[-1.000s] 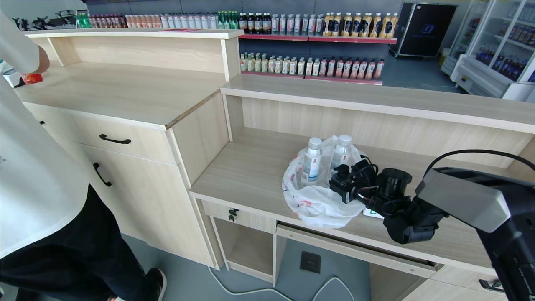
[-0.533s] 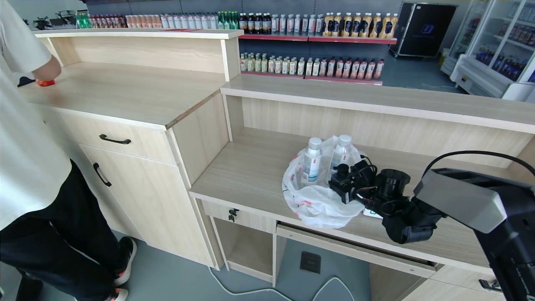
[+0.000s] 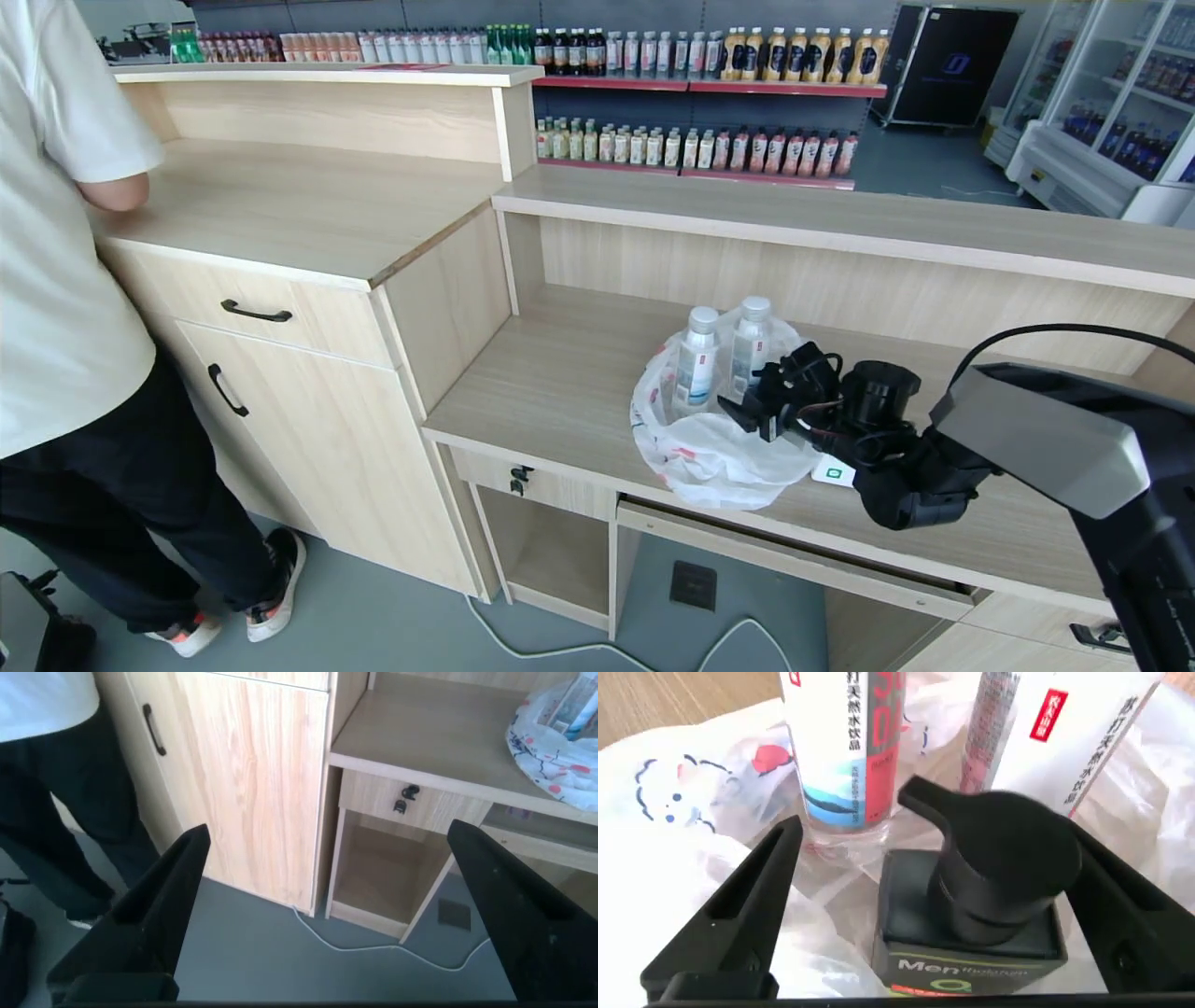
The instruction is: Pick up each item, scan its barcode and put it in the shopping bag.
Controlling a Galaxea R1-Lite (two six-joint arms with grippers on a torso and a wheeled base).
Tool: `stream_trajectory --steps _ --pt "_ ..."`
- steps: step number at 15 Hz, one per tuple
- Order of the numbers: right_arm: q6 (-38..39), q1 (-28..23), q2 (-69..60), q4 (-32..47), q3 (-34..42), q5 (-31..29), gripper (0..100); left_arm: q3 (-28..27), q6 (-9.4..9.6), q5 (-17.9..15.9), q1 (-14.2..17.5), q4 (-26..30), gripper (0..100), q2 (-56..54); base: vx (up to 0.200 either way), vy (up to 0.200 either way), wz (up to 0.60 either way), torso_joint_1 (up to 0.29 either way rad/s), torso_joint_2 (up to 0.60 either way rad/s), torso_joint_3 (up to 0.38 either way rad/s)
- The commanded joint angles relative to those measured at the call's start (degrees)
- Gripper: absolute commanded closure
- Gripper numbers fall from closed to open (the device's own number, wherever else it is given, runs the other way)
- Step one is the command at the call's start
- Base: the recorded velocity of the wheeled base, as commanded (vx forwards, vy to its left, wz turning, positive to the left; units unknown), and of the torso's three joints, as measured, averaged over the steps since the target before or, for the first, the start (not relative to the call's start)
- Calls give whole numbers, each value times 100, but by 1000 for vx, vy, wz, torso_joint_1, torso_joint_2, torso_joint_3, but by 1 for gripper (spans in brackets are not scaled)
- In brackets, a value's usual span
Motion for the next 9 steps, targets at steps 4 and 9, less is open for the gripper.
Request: stream_trajectory --steps 4,9 --pt "-575 90 -2141 -6 562 355 0 0 -4 4 1 0 0 2 0 0 0 0 0 0" --pt "-672 20 -3151 -41 905 574 0 0 -4 4 1 0 0 2 0 0 0 0 0 0"
